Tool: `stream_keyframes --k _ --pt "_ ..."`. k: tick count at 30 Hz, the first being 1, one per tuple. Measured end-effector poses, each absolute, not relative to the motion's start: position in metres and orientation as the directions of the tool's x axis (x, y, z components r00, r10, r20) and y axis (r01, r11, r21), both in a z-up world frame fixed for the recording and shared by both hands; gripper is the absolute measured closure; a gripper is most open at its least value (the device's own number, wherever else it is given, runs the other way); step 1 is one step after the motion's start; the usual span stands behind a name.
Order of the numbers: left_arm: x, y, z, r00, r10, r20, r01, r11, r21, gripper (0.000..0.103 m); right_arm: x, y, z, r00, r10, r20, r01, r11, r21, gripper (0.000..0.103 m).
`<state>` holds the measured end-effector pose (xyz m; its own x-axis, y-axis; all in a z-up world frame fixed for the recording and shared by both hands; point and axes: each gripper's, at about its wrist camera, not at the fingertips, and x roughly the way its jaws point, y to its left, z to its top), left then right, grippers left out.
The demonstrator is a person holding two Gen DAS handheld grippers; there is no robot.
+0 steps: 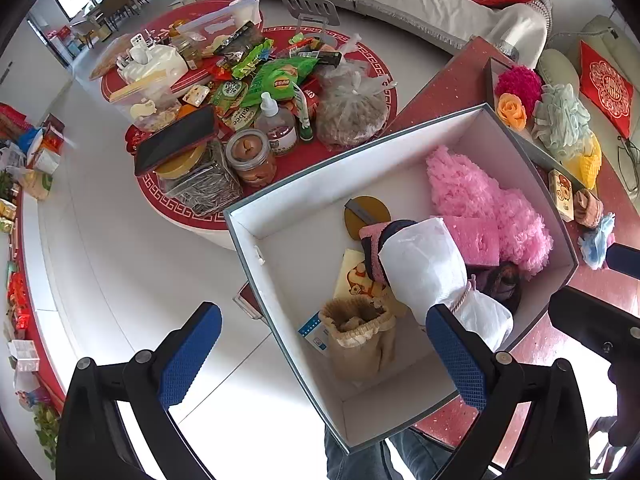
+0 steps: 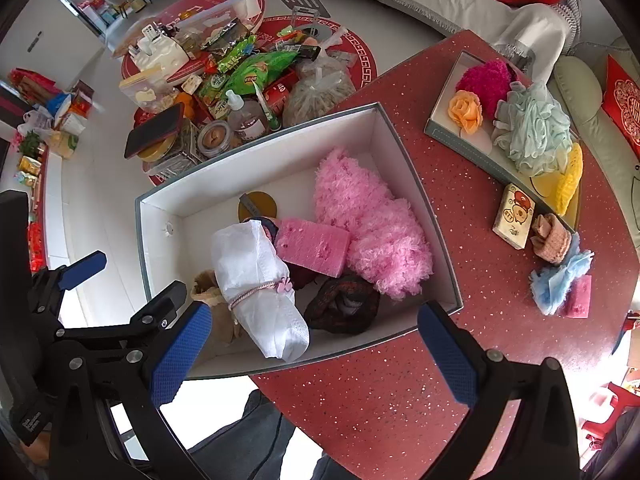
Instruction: Organize soft objects
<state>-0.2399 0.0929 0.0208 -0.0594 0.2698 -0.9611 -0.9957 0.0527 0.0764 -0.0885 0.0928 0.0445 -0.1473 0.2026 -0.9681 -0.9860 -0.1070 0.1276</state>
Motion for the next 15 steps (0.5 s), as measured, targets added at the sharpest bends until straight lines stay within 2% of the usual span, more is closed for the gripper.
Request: stream_keyframes --k 15 --pt "-0.2389 0.0921 0.0187 -0.07 0.258 -0.964 -0.995 0.057 0.088 0.0 -0.0893 0.0925 0.0431 -0.148 0.199 -0.969 -0.986 -0.104 0.13 0.0"
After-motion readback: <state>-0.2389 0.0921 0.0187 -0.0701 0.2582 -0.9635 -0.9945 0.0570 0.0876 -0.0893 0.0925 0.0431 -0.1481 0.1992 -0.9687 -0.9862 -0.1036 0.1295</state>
